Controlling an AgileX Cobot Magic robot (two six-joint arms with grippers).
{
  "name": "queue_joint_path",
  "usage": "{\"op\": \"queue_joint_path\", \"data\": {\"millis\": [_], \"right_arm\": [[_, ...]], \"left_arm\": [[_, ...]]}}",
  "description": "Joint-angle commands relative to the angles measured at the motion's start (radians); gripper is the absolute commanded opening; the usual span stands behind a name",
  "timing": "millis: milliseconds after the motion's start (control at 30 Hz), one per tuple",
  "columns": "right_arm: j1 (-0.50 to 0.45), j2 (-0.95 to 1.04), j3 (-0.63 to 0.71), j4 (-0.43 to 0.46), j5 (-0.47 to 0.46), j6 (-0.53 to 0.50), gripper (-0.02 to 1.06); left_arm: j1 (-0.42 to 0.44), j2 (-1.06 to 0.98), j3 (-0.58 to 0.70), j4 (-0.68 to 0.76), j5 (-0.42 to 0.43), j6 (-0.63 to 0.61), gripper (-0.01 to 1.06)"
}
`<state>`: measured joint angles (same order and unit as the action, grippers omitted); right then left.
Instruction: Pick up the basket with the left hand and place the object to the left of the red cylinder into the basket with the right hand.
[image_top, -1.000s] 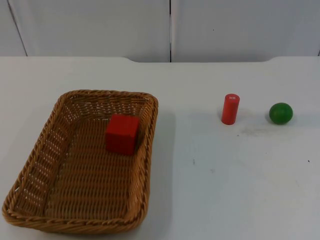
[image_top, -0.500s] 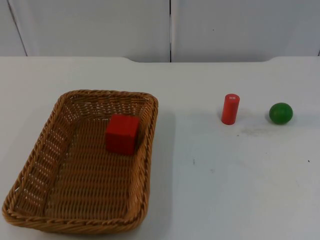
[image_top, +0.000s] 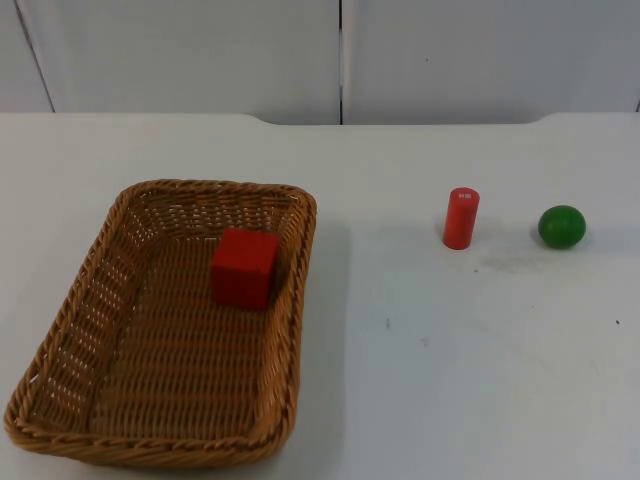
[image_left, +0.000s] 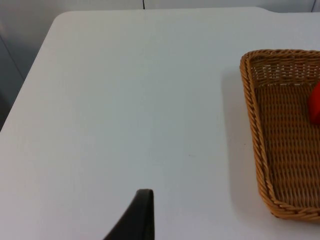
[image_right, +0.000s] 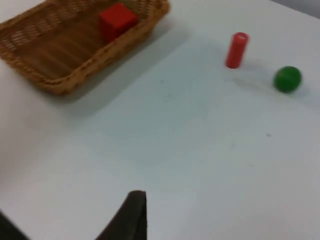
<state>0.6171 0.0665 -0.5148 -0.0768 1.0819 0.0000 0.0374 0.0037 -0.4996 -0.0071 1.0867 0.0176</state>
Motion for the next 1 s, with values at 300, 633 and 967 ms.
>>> {"op": "queue_joint_path", "data": {"millis": [300, 633, 967], "right_arm": [[-0.348, -0.067, -0.016, 0.022, -0.012, 0.010, 1.05], [-0.495, -0.067, -0.016, 0.023, -0.012, 0.010, 1.05], [-0.588, -0.067, -0.016, 0.029, -0.016, 0.010, 1.05]], "left_arm": [[0.004, -0.004, 0.006, -0.003, -0.012, -0.001, 1.05], [0.004, -0.004, 0.006, -0.003, -0.012, -0.001, 1.05], [0.004, -0.004, 0.006, -0.003, -0.012, -0.001, 1.05]]}}
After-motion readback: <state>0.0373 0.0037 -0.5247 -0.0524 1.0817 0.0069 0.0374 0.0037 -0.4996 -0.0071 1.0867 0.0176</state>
